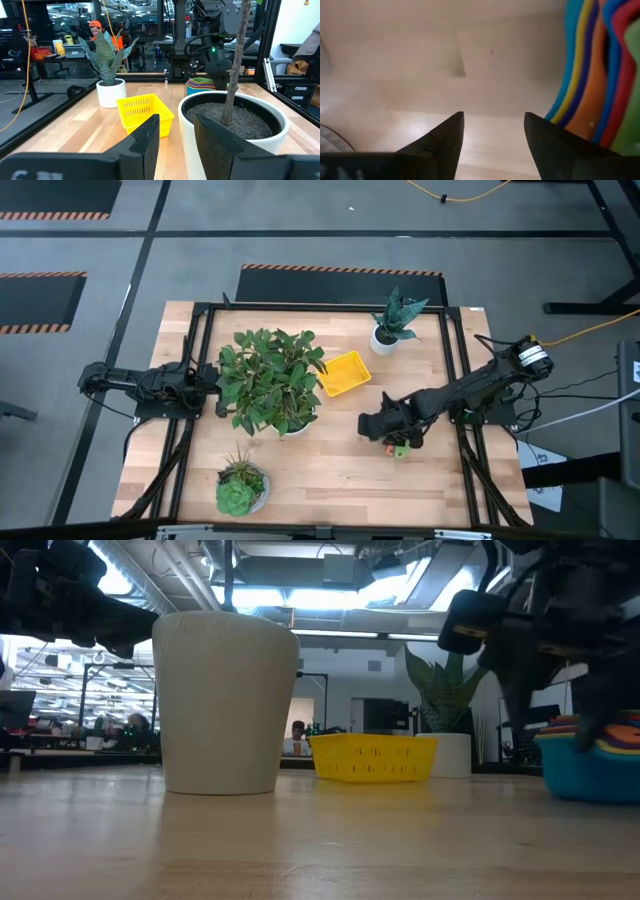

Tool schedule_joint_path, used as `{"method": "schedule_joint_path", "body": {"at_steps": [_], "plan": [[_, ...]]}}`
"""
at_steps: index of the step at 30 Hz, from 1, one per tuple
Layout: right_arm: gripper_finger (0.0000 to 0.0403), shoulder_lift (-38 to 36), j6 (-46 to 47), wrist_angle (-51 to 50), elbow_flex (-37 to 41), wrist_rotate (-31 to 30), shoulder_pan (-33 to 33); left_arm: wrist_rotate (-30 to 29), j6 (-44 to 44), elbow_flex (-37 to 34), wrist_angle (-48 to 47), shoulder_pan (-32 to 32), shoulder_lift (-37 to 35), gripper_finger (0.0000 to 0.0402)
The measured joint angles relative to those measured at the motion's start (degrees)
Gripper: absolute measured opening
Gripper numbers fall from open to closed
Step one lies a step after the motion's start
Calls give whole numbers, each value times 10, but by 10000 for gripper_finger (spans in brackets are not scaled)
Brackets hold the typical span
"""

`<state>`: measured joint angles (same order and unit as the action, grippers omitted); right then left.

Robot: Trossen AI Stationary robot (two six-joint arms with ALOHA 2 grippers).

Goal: Nest measuring cups in basket
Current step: Put the nested measuring cups into the yellow basket

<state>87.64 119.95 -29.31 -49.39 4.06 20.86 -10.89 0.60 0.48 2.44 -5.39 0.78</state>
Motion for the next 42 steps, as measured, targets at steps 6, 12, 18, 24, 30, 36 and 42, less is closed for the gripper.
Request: {"method": "schedule_joint_path", "body": {"at_steps": [6,12,18,24,30,36,42], "plan": [[211,0,-6,-24,0,48,16,0,0,0,0,0,0,117],[211,-1,-4,-24,0,39,38,0,0,0,0,0,0,117],[211,-4,-51,-64,-50,1,41,0,0,0,0,0,0,117],[211,-4,-107,-303,-165,1,45,0,0,0,0,0,0,117],[211,-5,-123,-464,-232,-1,74,0,0,0,0,0,0,117],[211,-17,-119,-491,-234,0,120,0,0,0,0,0,0,117],[211,-53,-81,-518,-233,-53,179,0,0,0,0,0,0,117]]}}
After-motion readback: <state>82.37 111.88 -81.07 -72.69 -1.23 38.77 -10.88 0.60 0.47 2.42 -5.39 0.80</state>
